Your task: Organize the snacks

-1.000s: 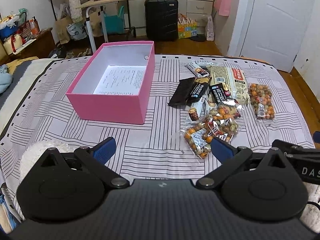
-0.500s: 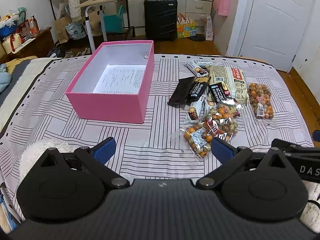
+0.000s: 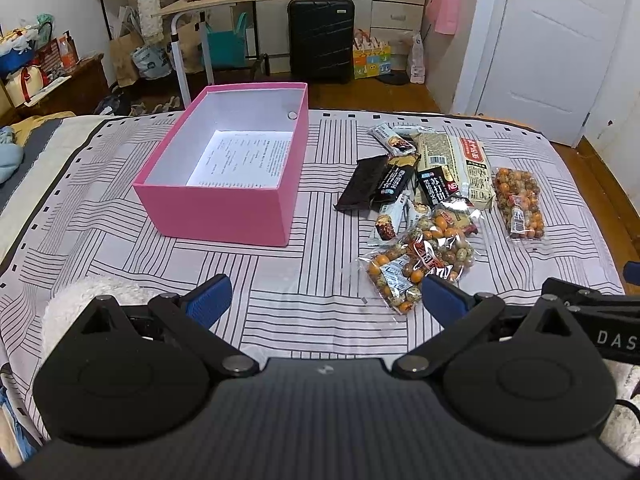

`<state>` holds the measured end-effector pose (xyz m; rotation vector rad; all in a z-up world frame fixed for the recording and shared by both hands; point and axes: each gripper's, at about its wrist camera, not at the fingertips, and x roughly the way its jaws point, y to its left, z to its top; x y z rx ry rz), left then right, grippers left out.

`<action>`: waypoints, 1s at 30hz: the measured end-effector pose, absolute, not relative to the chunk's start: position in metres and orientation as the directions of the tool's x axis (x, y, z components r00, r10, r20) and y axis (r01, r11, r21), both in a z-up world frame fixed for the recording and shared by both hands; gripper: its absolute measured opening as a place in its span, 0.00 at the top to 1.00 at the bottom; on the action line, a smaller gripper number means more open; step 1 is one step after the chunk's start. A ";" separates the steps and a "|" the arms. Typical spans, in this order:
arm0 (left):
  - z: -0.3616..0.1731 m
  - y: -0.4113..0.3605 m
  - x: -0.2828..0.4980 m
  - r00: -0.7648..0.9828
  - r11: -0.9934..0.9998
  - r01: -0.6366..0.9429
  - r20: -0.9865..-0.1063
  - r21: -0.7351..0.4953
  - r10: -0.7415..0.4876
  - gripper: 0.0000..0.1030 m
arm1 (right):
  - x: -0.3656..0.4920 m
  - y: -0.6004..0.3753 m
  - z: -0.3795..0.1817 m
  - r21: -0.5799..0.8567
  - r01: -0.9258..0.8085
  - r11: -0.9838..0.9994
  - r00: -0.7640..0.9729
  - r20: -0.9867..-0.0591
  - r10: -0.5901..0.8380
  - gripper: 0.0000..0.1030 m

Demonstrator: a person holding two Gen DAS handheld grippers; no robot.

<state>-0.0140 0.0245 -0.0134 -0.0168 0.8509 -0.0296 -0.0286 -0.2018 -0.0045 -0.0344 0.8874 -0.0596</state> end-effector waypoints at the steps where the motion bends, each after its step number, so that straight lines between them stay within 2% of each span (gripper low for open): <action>1: -0.013 0.024 -0.014 0.659 0.999 0.019 -0.751 -0.027 -0.032 0.00 | -0.029 -0.202 -0.005 -0.055 0.038 0.998 0.630 -0.774 -0.066 0.03; 7: -0.012 0.024 -0.013 0.661 0.999 0.031 -0.749 -0.033 -0.046 0.00 | -0.030 -0.203 -0.004 -0.040 0.010 0.999 0.656 -0.754 -0.037 0.03; 13: -0.013 0.021 0.003 0.695 0.996 0.080 -0.719 0.039 -0.027 0.00 | -0.010 -0.214 -0.001 -0.032 -0.130 0.991 0.759 -0.646 0.078 0.03; 16: -0.018 0.021 0.025 0.680 0.990 0.134 -0.731 0.047 -0.057 0.00 | 0.006 -0.224 -0.003 -0.025 -0.165 0.986 0.817 -0.564 0.122 0.03; 18: -0.021 0.018 0.043 0.668 0.982 0.184 -0.738 0.036 -0.098 0.00 | 0.017 -0.233 -0.009 0.032 -0.196 0.980 0.831 -0.525 0.183 0.03; 21: -0.030 0.008 0.074 0.644 0.966 0.258 -0.749 0.023 -0.154 0.01 | 0.037 -0.241 -0.028 0.138 -0.184 0.973 0.784 -0.577 0.229 0.03; 24: -0.047 -0.012 0.106 0.648 0.952 0.300 -0.745 0.058 -0.159 0.03 | 0.050 -0.239 -0.056 0.153 -0.163 0.975 0.715 -0.663 0.224 0.03; 26: -0.061 -0.023 0.122 0.622 0.936 0.349 -0.760 0.053 -0.189 0.10 | 0.052 -0.232 -0.076 0.151 -0.172 0.973 0.665 -0.711 0.228 0.03; 30: -0.089 -0.034 0.148 0.536 0.914 0.402 -0.795 -0.054 -0.283 0.21 | 0.059 -0.221 -0.108 0.182 -0.213 0.960 0.554 -0.786 0.272 0.03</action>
